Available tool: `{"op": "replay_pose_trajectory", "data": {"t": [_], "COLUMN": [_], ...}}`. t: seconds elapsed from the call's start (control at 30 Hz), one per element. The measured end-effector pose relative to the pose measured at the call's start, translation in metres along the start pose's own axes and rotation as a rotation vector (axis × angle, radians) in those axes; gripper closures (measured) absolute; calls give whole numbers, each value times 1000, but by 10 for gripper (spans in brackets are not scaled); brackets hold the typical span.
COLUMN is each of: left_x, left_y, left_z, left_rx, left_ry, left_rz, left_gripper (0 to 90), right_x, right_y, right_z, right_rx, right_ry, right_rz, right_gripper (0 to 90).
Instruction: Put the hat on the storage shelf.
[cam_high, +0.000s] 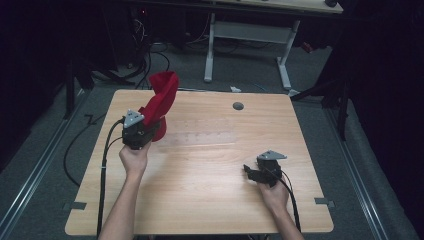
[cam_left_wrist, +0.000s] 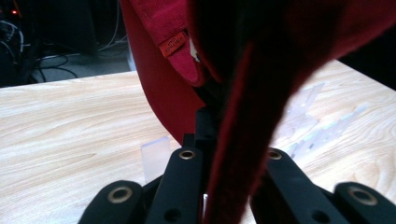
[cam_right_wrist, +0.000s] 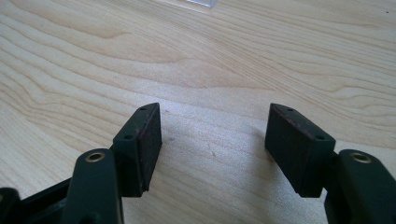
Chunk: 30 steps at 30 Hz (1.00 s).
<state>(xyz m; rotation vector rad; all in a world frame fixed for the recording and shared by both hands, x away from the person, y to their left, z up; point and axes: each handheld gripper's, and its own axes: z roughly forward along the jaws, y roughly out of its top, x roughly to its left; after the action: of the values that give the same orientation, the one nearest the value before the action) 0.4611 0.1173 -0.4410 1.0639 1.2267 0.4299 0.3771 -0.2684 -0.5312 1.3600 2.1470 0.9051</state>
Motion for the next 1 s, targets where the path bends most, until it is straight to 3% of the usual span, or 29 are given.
{"op": "replay_pose_trajectory", "data": {"t": [0.77,1.0], "left_x": [12,12], "left_y": [-25,-28], "left_z": [10,5], "left_rx": [16,16], "left_ry": [53,42], "left_rz": [-20,-37], "left_gripper": [841,801], "right_x": [0,0], "right_y": [0,0], "right_z": [0,0], "right_rx": [1,1], "right_ry": [1,1], "right_rz": [1,0], "right_gripper": [361,360]}}
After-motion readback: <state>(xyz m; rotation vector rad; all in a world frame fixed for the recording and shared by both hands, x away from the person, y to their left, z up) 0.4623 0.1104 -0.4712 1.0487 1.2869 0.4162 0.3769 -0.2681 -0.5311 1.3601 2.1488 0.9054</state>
